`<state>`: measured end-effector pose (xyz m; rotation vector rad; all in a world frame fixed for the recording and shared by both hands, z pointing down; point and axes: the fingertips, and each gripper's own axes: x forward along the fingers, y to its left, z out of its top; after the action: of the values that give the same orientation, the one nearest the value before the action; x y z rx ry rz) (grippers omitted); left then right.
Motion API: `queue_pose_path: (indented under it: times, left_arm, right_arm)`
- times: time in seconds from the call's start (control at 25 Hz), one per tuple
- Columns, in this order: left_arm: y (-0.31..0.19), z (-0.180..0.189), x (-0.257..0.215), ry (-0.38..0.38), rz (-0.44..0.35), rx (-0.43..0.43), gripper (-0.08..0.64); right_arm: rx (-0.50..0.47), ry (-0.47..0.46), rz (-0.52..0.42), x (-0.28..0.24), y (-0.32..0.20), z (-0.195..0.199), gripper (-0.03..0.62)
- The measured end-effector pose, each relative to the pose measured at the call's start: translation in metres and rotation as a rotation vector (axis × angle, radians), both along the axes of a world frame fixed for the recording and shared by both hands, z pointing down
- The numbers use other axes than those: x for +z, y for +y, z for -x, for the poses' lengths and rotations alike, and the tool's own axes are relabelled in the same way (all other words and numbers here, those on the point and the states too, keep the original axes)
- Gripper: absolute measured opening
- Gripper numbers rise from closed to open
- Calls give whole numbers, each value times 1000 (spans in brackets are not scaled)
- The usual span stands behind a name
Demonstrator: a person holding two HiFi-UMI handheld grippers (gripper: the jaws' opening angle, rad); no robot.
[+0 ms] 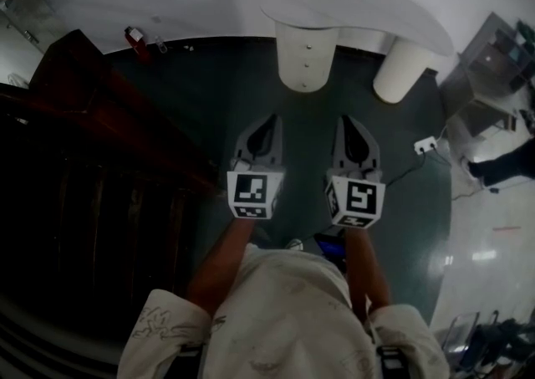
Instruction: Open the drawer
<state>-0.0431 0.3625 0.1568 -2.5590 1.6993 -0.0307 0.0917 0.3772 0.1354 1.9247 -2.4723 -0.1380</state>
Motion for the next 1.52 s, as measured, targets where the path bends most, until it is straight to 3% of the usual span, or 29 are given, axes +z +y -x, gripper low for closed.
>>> queue_pose_path:
  times: [0.48, 1.2, 1.52]
  left_arm:
    - [-42, -12, 4, 8, -3, 29, 2]
    - [-207, 59, -4, 20, -12, 81, 2]
    - [-258, 91, 4, 46, 2, 111, 2]
  right_arm:
    - [23, 9, 8, 10, -39, -7, 6]
    - [89, 35, 54, 12, -194, 67, 6]
    - [144, 57, 51, 10, -239, 93, 6]
